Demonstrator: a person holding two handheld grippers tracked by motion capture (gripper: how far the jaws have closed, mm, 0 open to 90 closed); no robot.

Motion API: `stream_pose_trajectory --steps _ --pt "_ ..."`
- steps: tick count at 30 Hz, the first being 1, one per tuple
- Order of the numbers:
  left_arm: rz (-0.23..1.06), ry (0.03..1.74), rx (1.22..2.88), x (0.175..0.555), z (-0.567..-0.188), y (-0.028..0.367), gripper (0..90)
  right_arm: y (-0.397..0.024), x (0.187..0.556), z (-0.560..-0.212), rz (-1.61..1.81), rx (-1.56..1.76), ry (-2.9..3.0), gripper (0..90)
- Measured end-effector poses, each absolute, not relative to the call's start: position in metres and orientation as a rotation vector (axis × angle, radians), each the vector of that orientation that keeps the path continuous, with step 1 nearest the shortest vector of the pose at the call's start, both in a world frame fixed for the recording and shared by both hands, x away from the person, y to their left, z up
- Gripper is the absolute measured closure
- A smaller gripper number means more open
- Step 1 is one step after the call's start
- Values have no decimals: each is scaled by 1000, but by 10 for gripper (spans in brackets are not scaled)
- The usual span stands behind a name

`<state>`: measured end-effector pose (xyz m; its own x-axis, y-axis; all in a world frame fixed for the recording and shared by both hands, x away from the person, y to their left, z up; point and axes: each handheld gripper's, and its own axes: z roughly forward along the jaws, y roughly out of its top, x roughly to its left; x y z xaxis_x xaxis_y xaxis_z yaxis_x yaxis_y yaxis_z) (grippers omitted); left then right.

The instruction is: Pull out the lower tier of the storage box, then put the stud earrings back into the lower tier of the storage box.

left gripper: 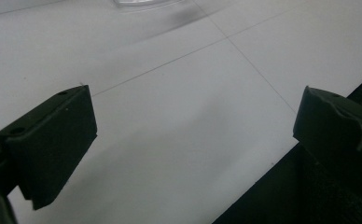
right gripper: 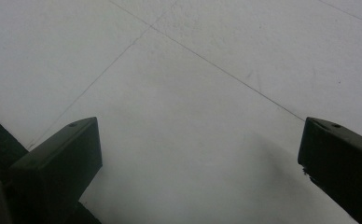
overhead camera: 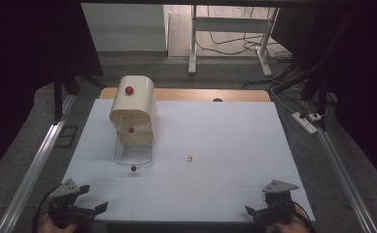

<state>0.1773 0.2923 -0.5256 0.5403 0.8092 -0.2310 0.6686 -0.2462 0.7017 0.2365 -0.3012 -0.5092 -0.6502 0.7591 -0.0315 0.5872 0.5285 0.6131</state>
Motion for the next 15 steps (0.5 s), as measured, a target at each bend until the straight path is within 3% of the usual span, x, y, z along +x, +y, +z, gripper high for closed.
stream_pose_trajectory --steps 15 --pt "220 1174 1985 179 -524 292 0 -301 236 -509 828 1120 2476 0"
